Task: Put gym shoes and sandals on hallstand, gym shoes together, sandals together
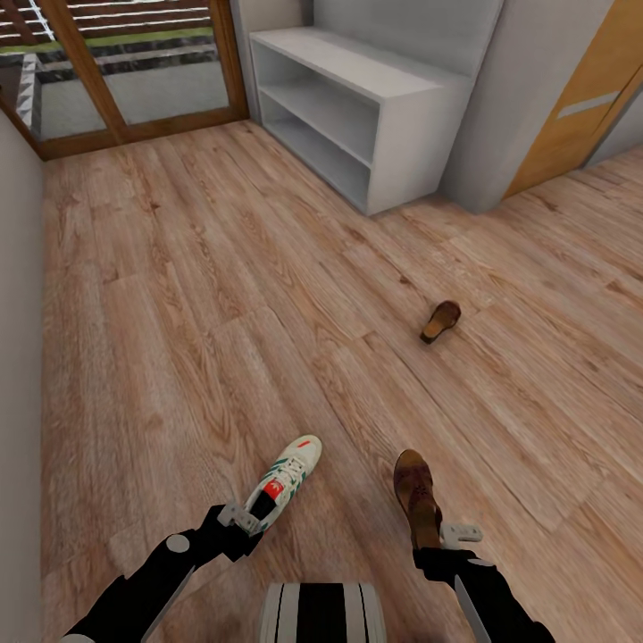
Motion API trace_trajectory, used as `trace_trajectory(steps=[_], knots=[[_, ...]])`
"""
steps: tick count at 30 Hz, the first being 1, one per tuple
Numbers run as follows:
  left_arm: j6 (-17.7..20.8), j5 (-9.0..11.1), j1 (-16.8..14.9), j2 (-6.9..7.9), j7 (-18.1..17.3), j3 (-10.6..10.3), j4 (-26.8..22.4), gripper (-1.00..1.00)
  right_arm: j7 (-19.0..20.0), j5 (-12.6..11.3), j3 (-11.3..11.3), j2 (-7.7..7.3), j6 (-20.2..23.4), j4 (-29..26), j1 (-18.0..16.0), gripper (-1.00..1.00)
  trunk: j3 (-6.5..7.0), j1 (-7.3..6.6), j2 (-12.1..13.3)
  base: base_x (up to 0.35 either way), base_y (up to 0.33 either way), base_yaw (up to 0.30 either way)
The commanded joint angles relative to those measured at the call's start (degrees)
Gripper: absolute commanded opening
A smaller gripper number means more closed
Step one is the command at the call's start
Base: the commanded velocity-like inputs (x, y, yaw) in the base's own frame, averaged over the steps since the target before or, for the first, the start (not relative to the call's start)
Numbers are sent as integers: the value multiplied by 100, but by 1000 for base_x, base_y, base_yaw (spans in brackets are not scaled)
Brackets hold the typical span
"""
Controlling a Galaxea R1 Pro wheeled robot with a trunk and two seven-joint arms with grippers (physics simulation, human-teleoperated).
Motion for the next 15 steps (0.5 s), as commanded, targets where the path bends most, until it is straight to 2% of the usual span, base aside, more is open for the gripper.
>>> trace_trajectory(steps=[1,5,15], knots=[[26,-31,-1,4,-13,-8,-12,100,-16,-16,-1,0,35,-10,-1,-100,-4,0,-1,167,0,0],[26,-31,-1,4,-13,-8,-12,100,-16,-17,-1,2,35,-10,-2,-100,-4,0,-1,106,0,0],[26,-31,-1,4,-13,-8,-12,100,-16,-16,-1,-1,35,-10,-2,-100,-4,0,-1,7,0,0]])
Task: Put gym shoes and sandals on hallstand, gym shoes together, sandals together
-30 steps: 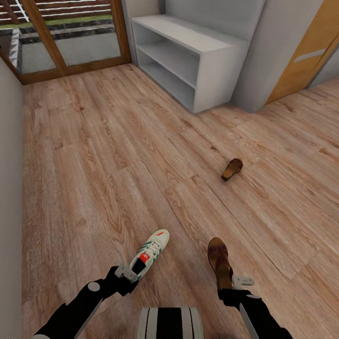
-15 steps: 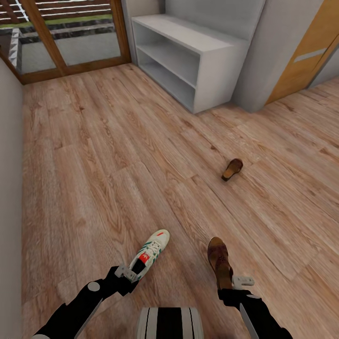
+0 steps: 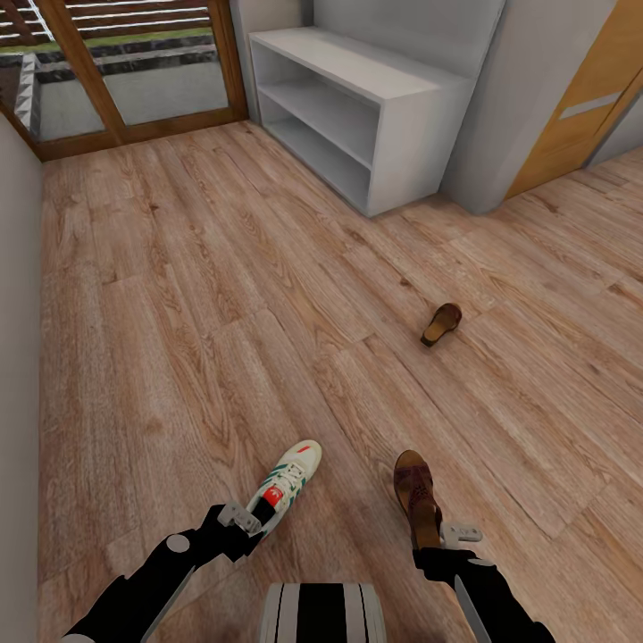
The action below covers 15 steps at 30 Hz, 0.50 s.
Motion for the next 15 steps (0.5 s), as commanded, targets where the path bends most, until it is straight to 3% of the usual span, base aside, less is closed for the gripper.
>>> trace_trajectory(steps=[1,8,15], knots=[[26,-31,-1,4,-13,-8,-12,100,-16,-16,-1,0,35,-10,-1,-100,-4,-1,-1,0,0,0],[26,-31,-1,4,-13,-8,-12,100,-16,-21,-1,1,35,-10,-1,-100,-12,-1,-1,0,0,0],[26,-31,-1,4,-13,-8,-12,100,-16,-17,-1,4,35,-10,-1,-100,-175,12,-8,0,0,0]])
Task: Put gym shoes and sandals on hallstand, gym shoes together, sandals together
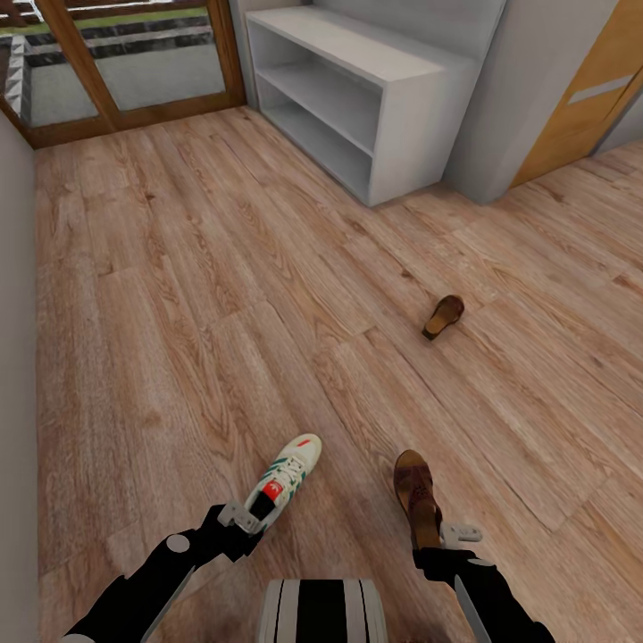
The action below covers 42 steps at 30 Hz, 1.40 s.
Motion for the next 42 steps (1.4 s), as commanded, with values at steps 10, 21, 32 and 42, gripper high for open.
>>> trace_trajectory(steps=[10,21,32,42], knots=[[26,-30,-1,4,-13,-8,-12,100,-16,-16,-1,-2,35,-10,-1,-100,-48,2,-3,0,0,0],[26,-30,-1,12,-13,-8,-12,100,-16,-16,-1,-2,35,-10,-1,-100,-158,9,-7,0,0,0],[26,-30,-1,13,-11,-8,-12,100,-16,-16,-1,-1,35,-10,-1,-100,-342,22,-14,0,0,0],[26,-30,-1,13,-5,-8,-12,100,-16,-16,-1,-1,35,-10,-1,-100,-351,22,-14,0,0,0]])
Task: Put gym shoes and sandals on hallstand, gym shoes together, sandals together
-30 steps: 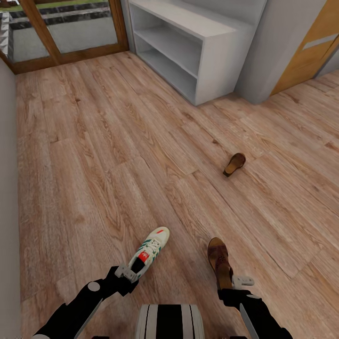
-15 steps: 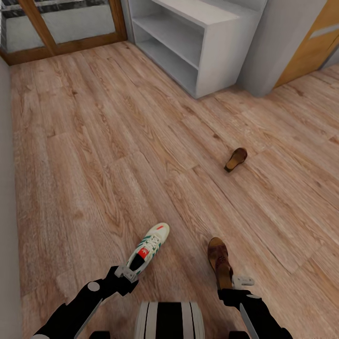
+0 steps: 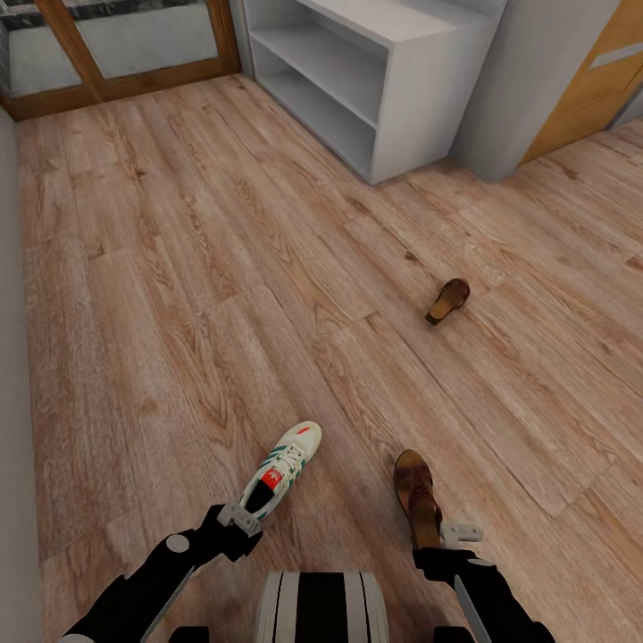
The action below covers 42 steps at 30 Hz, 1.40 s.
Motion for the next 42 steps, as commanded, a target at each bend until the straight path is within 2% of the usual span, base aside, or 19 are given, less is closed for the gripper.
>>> trace_trajectory(steps=[1,42], knots=[[26,-31,-1,4,-13,-8,-12,100,-16,-16,-1,1,35,-10,0,-100,-3,-1,-1,0,0,0],[17,-31,-1,18,-8,-8,-12,100,-16,-17,-1,-5,43,-11,0,-100,-4,-1,-1,21,-14,0]])
